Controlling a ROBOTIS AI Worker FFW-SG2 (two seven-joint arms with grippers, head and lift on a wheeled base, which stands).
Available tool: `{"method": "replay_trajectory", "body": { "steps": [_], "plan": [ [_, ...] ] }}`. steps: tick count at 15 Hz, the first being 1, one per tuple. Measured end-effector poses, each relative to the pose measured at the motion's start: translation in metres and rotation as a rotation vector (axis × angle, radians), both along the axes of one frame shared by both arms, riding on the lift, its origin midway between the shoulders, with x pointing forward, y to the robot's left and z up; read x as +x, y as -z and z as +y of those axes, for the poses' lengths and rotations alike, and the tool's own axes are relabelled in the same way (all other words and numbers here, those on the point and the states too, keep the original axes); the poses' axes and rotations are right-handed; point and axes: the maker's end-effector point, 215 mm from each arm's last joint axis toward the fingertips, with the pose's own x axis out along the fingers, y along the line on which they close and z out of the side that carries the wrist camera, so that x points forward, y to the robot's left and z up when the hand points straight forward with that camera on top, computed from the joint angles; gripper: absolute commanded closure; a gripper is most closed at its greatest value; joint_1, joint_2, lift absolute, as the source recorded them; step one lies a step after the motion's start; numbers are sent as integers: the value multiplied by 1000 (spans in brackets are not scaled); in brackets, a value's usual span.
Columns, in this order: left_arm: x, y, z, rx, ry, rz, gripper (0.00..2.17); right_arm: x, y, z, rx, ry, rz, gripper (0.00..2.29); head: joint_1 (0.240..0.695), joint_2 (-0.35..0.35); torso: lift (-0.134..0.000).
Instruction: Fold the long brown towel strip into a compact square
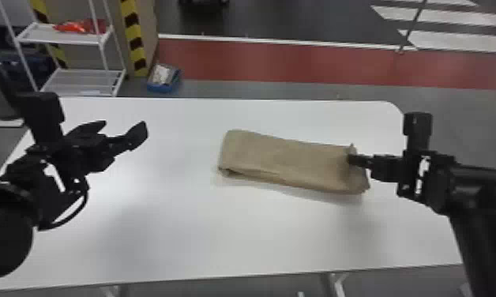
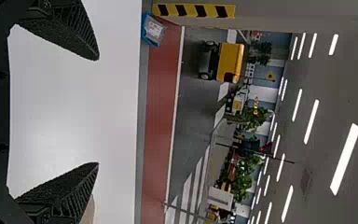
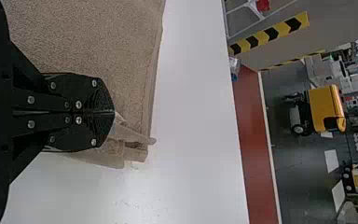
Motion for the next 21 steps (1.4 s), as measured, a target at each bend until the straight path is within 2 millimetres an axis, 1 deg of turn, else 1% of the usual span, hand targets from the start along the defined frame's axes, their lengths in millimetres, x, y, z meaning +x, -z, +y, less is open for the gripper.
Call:
{"method": "replay_trajectory", "body": {
  "steps": [2, 6, 7, 13, 17, 21],
  "plan": [
    [0, 0, 2, -1, -2, 1, 80, 5, 0, 4, -1, -6, 7, 2111, 695, -95, -120],
    [-2, 2, 5, -6, -3, 4, 80, 3, 18, 8, 9, -7, 41, 2111, 695, -88, -120],
    [-2, 2, 6, -6, -4, 4, 80, 4, 19, 10, 12, -8, 39, 2111, 695, -86, -120],
    [-4, 4, 5, -10, 0, 7, 80, 19, 10, 29, 14, -27, 7, 2111, 695, -70, -120],
    [-8, 8, 14, -16, -10, 12, 80, 28, 15, 34, 7, -30, 21, 2115, 695, -58, -120],
    [-9, 6, 17, -17, -15, 2, 80, 37, 12, 44, 7, -40, -5, 2115, 695, -45, -120]
  ]
}}
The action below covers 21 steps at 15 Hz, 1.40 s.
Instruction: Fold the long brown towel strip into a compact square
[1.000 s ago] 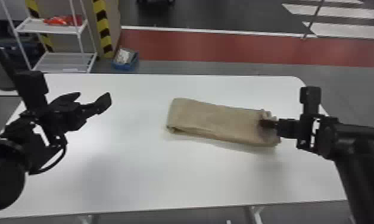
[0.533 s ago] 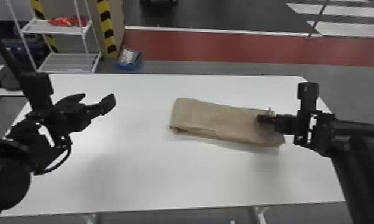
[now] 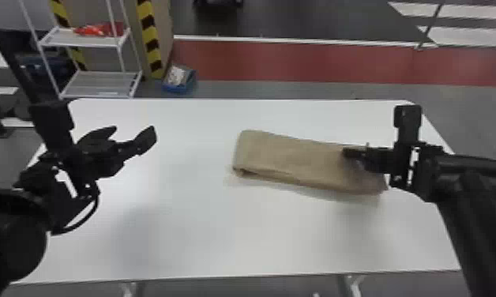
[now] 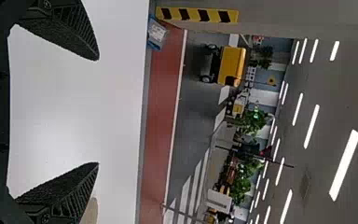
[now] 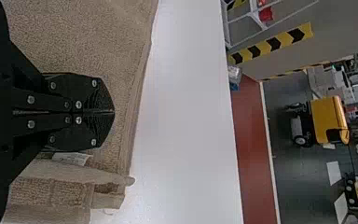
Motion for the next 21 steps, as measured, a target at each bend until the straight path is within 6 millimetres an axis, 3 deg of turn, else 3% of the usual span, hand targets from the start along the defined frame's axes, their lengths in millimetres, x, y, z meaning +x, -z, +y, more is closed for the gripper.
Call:
{"method": "replay_trajectory", "body": {
  "steps": [10, 15, 21],
  "plan": [
    [1, -2, 5, -2, -7, -16, 80, 17, -1, 12, -8, -6, -29, 2111, 695, -30, -120],
    [2, -1, 11, -6, -11, -22, 80, 29, -2, 33, -9, -28, -68, 2111, 694, -7, -120],
    [6, -3, 17, -7, -22, -33, 80, 21, -21, 24, 25, 5, -146, 2111, 684, -5, -120]
  ]
}}
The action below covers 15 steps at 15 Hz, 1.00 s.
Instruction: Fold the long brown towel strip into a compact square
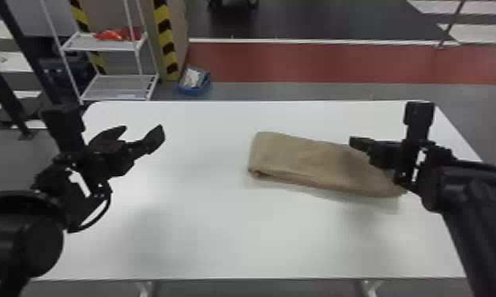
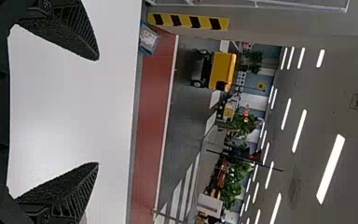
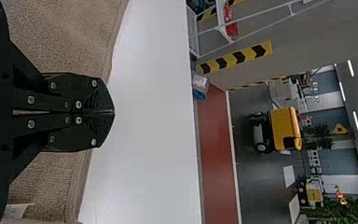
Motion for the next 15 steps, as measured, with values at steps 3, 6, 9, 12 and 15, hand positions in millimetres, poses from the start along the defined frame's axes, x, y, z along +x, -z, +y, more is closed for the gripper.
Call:
{"method": "replay_trajectory", "body": {
  "steps": [3, 6, 9, 12, 15],
  "plan": [
    [1, 0, -4, -3, 5, 0, 80, -25, 12, -29, 9, 32, 68, 2111, 695, -32, -120],
    [1, 0, -7, -4, 9, 0, 80, -52, 22, -61, 26, 64, 110, 2111, 695, -61, -120],
    [0, 2, -14, -3, 18, 2, 80, -64, 29, -74, 20, 72, 128, 2111, 695, -87, -120],
    [-1, 2, -16, -2, 22, 2, 80, -60, 32, -71, 12, 68, 129, 2111, 695, -88, -120],
    [-1, 2, -14, 2, 22, 3, 80, -46, 38, -55, -2, 53, 135, 2111, 695, -71, -120]
  ]
}}
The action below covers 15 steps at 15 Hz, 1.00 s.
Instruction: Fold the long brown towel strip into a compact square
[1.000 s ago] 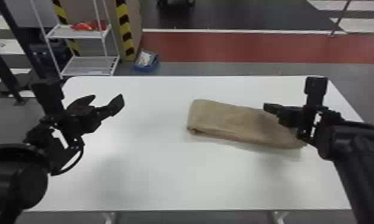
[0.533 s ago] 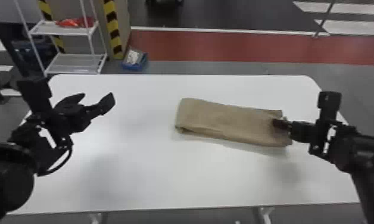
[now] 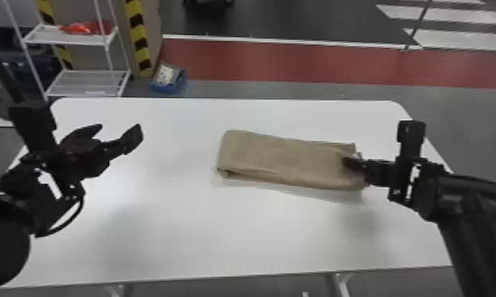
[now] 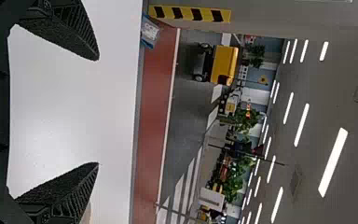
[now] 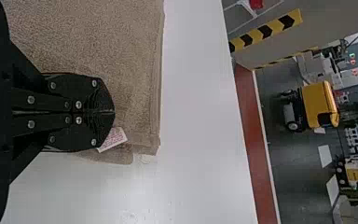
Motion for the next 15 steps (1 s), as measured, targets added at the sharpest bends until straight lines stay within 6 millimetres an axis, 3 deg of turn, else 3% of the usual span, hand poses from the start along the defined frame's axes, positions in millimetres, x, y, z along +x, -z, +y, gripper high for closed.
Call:
{"method": "replay_trajectory", "body": {
  "steps": [4, 9, 13, 15],
  "plan": [
    [1, -1, 8, -2, -6, -1, 80, 19, -1, 24, -7, -25, -16, 2111, 695, -45, -120],
    [2, -3, 10, -7, -7, -7, 80, 39, -6, 35, -20, -31, -39, 2111, 695, -30, -120],
    [0, 1, 11, -5, -10, 1, 80, 41, -7, 43, -16, -39, -47, 2105, 695, -21, -120],
    [-2, 2, 10, -6, -8, 3, 80, 34, -5, 45, -3, -40, -49, 1878, 695, -21, -120]
  ]
}}
